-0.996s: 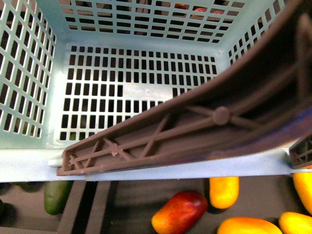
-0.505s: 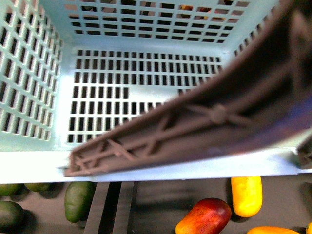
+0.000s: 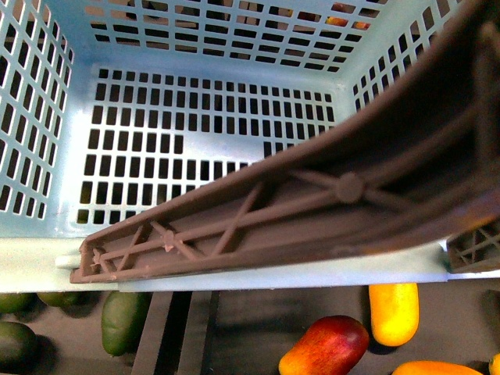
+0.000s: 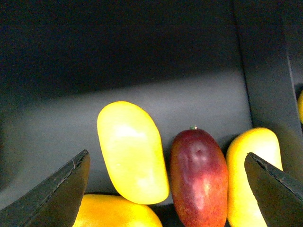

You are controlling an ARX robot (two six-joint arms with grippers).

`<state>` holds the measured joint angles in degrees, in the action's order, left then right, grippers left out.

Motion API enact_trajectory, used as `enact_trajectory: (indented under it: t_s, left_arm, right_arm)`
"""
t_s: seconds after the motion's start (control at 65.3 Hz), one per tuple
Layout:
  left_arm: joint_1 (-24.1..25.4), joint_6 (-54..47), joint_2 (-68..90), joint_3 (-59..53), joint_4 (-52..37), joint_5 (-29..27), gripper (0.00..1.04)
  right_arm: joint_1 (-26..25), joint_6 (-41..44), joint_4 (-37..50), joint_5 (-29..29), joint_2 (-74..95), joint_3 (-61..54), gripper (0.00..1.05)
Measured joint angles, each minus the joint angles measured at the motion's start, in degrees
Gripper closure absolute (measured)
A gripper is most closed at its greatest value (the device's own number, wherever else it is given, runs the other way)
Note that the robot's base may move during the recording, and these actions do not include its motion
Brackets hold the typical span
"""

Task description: Pick lemon and mango into basket

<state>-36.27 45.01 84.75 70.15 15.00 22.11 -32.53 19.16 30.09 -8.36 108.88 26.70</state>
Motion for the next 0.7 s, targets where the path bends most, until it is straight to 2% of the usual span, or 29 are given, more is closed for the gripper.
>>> enact_trajectory:
  t_s: [0.337,0.705]
  left_arm:
    - [0.0,0.0,0.0,0.0,0.0,0.3,1.00]
    - [0.0,0.0,0.0,0.0,0.0,0.2,1.00]
  right_arm:
    - [4.6,7.2,-1.4,1.6,10.1,6.3,0.09]
    - [7.9,8.1,-2.0,2.6,19.3,11.3,0.09]
